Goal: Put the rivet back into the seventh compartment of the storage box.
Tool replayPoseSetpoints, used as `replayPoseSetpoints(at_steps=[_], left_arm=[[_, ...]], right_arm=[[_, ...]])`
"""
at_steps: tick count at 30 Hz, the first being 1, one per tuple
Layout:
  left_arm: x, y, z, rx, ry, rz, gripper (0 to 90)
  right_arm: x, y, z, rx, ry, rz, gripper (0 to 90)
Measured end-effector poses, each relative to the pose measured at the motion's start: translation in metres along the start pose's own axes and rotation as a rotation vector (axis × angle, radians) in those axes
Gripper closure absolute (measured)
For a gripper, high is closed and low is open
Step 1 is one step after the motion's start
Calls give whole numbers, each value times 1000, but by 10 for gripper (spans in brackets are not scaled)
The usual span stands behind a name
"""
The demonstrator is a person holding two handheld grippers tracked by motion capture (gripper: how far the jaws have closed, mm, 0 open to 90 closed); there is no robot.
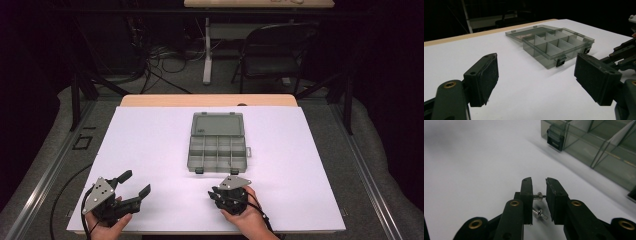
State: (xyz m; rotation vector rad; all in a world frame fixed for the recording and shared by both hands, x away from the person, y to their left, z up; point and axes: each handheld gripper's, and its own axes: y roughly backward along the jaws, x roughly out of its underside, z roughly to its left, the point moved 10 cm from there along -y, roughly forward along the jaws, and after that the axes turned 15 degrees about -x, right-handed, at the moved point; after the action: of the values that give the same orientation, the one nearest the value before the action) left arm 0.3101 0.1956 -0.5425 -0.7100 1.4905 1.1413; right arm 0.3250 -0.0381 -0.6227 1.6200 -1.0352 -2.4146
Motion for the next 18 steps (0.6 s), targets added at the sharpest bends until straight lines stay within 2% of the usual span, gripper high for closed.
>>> replayPoseSetpoints(at_steps=[11, 18], left_arm=[[1, 0, 0, 0, -5, 7, 194], [1, 0, 0, 0, -5, 7, 194]], right_arm=[[-20, 23, 2, 11, 14, -69, 757], [-26, 35, 1, 28, 17, -86, 757]])
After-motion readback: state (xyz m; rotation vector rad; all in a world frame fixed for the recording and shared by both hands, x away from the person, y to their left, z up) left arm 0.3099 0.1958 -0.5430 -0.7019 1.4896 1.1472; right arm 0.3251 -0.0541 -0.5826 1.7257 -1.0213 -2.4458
